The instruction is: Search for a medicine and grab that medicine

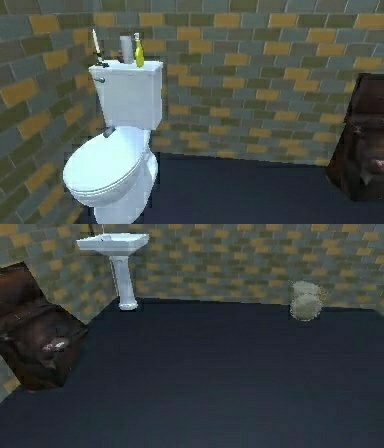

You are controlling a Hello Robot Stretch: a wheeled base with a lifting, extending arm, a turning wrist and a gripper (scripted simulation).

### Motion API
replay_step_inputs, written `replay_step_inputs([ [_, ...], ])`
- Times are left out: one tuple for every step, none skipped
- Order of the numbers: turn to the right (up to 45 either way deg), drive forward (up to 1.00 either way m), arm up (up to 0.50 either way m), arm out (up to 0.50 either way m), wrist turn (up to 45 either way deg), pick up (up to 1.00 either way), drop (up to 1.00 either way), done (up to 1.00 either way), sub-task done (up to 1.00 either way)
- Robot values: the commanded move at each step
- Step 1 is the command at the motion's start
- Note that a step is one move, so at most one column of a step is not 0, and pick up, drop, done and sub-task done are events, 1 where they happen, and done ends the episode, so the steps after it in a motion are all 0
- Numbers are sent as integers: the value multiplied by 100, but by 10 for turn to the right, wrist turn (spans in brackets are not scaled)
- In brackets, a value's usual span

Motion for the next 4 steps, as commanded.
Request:
replay_step_inputs([
  [0, 65, 0, 0, 0, 0, 0, 0, 0],
  [-450, 0, 0, 0, 0, 0, 0, 0, 0],
  [-450, 0, 0, 0, 0, 0, 0, 0, 0],
  [-420, 0, 0, 0, 0, 0, 0, 0, 0],
])
